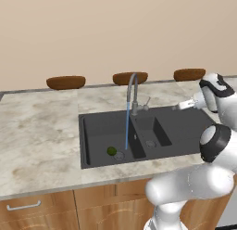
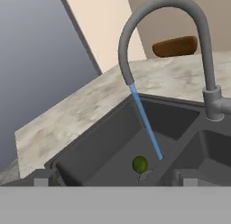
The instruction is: Turn on the sink faucet. Then move the lime from the counter to the sink. Turn off the sink. Move the vegetable from the sink to the pot next to the stove. Finally move the pot to the rear right burner.
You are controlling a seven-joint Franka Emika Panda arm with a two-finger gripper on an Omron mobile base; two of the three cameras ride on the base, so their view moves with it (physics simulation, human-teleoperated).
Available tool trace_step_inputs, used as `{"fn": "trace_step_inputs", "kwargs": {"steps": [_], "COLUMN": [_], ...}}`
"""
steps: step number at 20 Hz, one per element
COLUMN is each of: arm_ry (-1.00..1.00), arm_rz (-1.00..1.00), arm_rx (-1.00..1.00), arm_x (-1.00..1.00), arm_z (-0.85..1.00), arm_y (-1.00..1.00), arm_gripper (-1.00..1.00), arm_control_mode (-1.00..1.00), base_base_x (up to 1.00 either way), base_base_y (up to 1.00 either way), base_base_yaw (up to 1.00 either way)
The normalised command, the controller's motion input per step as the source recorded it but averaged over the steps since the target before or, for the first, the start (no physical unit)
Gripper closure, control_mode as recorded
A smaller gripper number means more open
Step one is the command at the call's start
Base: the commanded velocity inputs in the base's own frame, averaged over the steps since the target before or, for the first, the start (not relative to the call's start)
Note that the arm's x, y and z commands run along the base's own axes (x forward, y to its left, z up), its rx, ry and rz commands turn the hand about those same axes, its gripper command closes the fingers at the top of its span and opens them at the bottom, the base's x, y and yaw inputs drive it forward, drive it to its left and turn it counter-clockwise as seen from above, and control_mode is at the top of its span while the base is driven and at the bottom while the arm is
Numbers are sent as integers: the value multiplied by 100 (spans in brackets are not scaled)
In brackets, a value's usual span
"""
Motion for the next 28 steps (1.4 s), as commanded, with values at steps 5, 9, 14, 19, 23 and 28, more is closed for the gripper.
{"fn": "trace_step_inputs", "kwargs": {"steps": [5,9,14,19,23,28], "arm_ry": [-20,-14,-5,-2,-3,-5], "arm_rz": [5,3,7,3,5,2], "arm_rx": [0,0,-3,-5,-3,0], "arm_x": [54,36,20,32,42,47], "arm_z": [-38,-40,-22,-10,-15,-19], "arm_y": [1,0,-1,0,0,0], "arm_gripper": [-100,-100,-100,-100,-100,-100], "arm_control_mode": [-100,-100,-100,-100,-100,-100], "base_base_x": [0,0,0,0,0,0], "base_base_y": [0,0,0,0,0,0], "base_base_yaw": [0,0,0,0,0,0]}}
